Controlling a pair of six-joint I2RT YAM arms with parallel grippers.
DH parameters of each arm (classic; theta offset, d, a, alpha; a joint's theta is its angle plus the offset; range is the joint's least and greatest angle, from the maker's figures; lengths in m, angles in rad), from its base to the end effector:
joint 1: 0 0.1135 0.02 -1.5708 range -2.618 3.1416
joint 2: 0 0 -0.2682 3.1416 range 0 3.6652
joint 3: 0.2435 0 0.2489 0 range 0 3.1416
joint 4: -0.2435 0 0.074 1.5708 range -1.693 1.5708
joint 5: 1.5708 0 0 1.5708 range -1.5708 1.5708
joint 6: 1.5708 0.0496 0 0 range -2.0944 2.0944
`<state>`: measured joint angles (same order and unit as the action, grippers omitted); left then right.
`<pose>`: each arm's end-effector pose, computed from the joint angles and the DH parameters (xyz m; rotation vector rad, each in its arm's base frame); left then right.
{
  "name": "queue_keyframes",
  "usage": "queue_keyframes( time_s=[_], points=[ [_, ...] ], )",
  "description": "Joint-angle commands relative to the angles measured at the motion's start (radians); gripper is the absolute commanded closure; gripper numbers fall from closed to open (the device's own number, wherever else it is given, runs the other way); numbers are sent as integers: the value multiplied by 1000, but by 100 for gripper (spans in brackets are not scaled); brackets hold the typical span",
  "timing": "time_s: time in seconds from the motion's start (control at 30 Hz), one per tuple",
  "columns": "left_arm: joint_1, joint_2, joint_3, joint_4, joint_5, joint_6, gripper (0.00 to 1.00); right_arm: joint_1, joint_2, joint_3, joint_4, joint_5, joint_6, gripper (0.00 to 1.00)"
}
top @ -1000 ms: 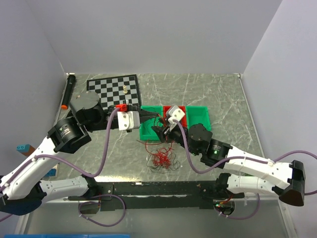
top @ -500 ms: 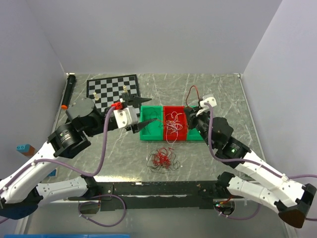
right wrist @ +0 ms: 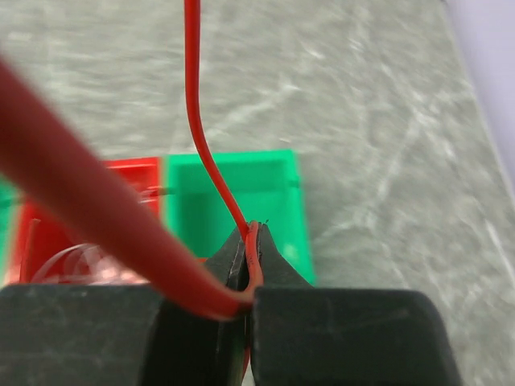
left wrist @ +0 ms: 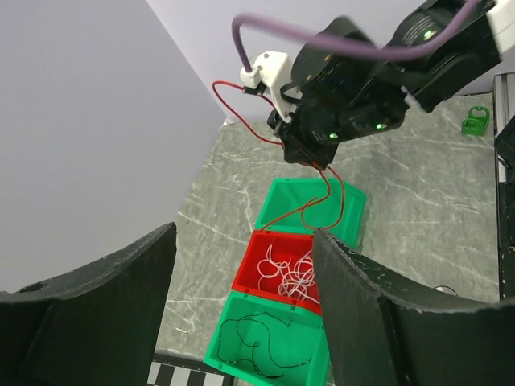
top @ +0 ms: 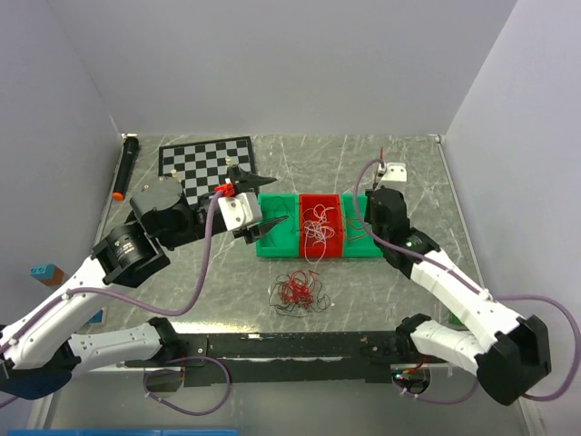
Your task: Untangle the cables
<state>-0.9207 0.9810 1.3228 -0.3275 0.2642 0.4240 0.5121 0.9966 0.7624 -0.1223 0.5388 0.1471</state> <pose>0.1108 -0.1672 0.4756 1.1461 1.0991 -0.5951 0.2151 0.0917 0.3003 0.0132 1.8755 -0.0671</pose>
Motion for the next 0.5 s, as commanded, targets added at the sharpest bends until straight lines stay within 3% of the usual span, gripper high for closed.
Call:
queue_keyframes(
  time_s=[0.0, 0.33, 0.47],
  points=[
    [-3, -24, 13, 11, -14, -2, 27, -66, 69, 38, 9, 139, 20, 100],
    [-3, -31, -10, 31, -16, 1, 30, -116, 338, 176, -131, 283, 81, 100],
    [-3, -25, -10, 36, -17, -1, 31, -121, 474, 277, -279, 369, 196, 100]
  ],
)
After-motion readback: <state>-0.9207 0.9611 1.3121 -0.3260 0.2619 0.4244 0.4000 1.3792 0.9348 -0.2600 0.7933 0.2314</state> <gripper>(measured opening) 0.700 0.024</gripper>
